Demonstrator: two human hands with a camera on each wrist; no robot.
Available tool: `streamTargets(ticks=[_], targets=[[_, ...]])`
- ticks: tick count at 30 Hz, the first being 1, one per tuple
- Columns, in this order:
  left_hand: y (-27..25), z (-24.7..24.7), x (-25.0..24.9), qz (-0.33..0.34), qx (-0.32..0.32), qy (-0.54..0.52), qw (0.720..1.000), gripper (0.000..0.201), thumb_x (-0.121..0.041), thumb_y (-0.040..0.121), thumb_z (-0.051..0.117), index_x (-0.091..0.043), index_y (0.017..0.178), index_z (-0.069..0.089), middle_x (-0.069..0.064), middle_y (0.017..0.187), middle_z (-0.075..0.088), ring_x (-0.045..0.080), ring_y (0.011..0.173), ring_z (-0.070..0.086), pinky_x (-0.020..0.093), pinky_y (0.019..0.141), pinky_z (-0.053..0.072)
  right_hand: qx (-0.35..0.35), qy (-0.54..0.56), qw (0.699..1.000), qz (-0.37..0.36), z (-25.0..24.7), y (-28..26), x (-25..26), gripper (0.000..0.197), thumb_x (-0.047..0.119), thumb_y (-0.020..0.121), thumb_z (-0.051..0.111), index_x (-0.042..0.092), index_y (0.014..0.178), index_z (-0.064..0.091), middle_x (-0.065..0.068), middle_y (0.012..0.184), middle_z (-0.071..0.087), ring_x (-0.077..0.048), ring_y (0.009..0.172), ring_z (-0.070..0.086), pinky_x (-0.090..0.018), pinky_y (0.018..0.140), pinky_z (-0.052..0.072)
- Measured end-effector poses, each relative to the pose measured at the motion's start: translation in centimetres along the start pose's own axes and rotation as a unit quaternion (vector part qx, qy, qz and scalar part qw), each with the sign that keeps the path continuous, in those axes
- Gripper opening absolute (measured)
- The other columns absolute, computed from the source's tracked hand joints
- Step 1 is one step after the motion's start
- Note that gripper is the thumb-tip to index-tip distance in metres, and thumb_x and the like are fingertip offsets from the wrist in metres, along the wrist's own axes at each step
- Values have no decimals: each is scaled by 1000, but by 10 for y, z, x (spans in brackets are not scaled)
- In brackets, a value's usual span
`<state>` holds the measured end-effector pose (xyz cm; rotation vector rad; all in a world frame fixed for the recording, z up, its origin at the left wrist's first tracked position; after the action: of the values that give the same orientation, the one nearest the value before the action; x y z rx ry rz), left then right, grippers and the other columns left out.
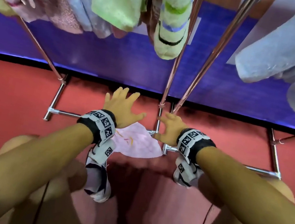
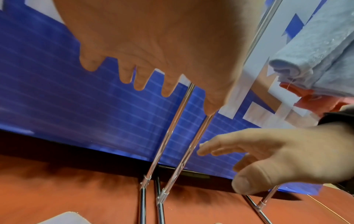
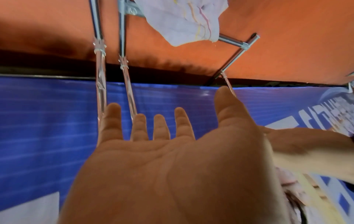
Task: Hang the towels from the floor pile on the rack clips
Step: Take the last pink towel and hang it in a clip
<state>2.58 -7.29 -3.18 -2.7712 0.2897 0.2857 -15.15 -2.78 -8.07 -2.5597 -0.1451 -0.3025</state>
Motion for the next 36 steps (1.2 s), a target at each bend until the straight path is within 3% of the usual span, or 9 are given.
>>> streamTargets(ticks=[6, 11, 14, 19, 23, 27, 31, 34, 36], targets=[[27, 43, -1, 5, 26, 13, 1000, 82, -68, 83, 54, -35, 152, 25, 8, 163, 13, 27, 151, 0, 59, 119, 3, 47, 21, 998, 41, 50, 28, -29, 76, 50, 84, 61, 26, 149, 32, -12, 155, 30, -34, 141, 28, -46, 112, 31], [35, 77, -16, 24, 70, 20, 997, 80, -62, 85, 55, -35, 153, 20, 9, 164, 10, 27, 152, 1, 59, 119, 3, 72, 52, 995, 53, 99, 54, -35, 72, 50, 81, 60, 25, 145, 38, -10, 147, 40, -32, 135, 36, -45, 108, 38], [35, 95, -23, 46, 82, 24, 995, 80, -60, 86, 56, -34, 153, 21, 8, 164, 9, 26, 152, 2, 56, 119, 3, 96, 70, 991, 62, 139, 71, -35, 81, 61, 70, 50, 27, 143, 40, -9, 147, 42, -32, 135, 36, -44, 110, 37], [40, 122, -7, 42, 91, 63, 993, 78, -56, 86, 56, -30, 153, 24, 11, 162, 13, 28, 151, 7, 55, 119, 6, 134, 118, 980, 85, 195, 89, -40, 70, 44, 83, 63, 23, 145, 38, -13, 152, 33, -34, 140, 30, -43, 115, 29], [44, 141, 0, 37, 119, 83, 989, 79, -56, 87, 56, -27, 153, 24, 14, 162, 12, 30, 150, 6, 57, 119, 7, 140, 144, 975, 93, 220, 110, -48, 75, 44, 83, 65, 24, 148, 35, -15, 155, 28, -36, 141, 29, -42, 115, 29], [49, 151, 0, 29, 132, 98, 986, 79, -56, 88, 55, -27, 154, 21, 14, 163, 4, 30, 151, 1, 57, 119, 5, 136, 167, 969, 118, 238, 122, -58, 76, 41, 85, 65, 25, 151, 31, -18, 161, 7, -35, 143, 29, -36, 116, 28], [47, 160, -1, 27, 148, 97, 984, 78, -54, 87, 57, -28, 153, 24, 13, 164, 2, 30, 151, 1, 58, 119, 5, 174, 174, 964, 102, 263, 124, -67, 74, 53, 87, 51, 22, 151, 33, -11, 161, 17, -32, 149, 15, -38, 122, 9], [46, 162, -4, 28, 152, 99, 983, 77, -52, 87, 57, -27, 153, 26, 14, 164, 2, 31, 151, 2, 59, 118, 7, 170, 186, 963, 94, 269, 122, -71, 65, 35, 98, 52, 19, 154, 22, -13, 162, 12, -31, 150, 8, -32, 119, 2], [47, 161, -6, 29, 148, 96, 984, 74, -50, 88, 57, -26, 152, 29, 15, 163, 2, 32, 151, 1, 58, 118, 7, 177, 177, 963, 96, 270, 118, -74, 70, 25, 94, 63, 12, 152, 27, -15, 159, 21, -29, 147, 20, -25, 112, 14]])
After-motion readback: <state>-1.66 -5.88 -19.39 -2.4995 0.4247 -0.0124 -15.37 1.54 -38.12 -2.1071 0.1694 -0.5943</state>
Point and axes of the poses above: each hand's wrist, its own y-axis towards the middle knuckle, its own z-axis out of the palm, x = y × z, the point moved 7 cm from there along y, towards the middle knuckle
